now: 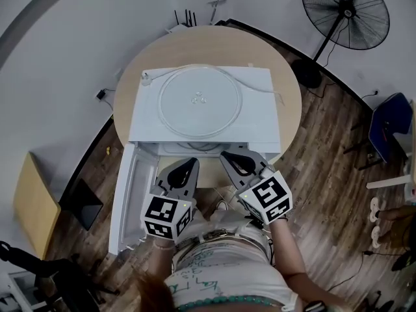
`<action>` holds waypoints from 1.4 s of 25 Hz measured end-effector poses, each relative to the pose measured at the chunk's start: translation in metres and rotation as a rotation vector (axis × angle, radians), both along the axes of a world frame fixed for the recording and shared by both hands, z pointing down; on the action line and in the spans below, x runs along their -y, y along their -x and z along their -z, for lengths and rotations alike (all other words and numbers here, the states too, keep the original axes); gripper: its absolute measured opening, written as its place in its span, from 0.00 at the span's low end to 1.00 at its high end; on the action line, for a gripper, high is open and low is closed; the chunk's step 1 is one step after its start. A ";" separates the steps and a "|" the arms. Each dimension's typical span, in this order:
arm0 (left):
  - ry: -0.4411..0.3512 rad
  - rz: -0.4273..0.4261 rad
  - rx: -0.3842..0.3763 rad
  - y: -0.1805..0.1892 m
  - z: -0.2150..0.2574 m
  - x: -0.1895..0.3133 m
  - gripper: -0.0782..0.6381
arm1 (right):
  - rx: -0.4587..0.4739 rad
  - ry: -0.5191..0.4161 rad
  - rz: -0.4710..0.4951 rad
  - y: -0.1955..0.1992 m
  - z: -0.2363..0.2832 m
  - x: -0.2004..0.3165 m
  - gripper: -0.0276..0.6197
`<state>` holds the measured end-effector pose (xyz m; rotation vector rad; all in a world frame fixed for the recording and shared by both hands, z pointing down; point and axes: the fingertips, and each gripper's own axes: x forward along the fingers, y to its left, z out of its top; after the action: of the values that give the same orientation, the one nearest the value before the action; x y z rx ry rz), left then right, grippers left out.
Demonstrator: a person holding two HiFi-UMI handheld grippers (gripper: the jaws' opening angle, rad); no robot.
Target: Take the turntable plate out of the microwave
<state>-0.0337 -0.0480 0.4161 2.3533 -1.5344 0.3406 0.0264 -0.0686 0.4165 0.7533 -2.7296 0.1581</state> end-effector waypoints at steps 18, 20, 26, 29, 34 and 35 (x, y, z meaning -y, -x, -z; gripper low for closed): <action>-0.256 0.026 -0.056 -0.020 0.072 -0.005 0.13 | 0.173 -0.132 0.044 0.006 0.065 -0.014 0.03; -0.265 0.024 -0.052 -0.020 0.075 -0.007 0.13 | 0.176 -0.136 0.051 0.008 0.067 -0.016 0.03; -0.264 0.016 -0.023 -0.020 0.073 -0.009 0.13 | 0.171 -0.147 0.062 0.011 0.067 -0.020 0.03; -0.266 0.016 -0.027 -0.021 0.075 -0.009 0.13 | 0.177 -0.146 0.053 0.008 0.069 -0.019 0.03; -0.266 0.021 -0.023 -0.020 0.074 -0.011 0.13 | 0.156 -0.149 0.051 0.007 0.067 -0.020 0.03; -0.266 0.020 -0.024 -0.020 0.074 -0.012 0.13 | 0.151 -0.145 0.051 0.006 0.067 -0.021 0.03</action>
<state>-0.0134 -0.0365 0.3423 2.5265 -1.6809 0.1084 0.0201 -0.0475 0.3495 0.7359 -2.9258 0.0057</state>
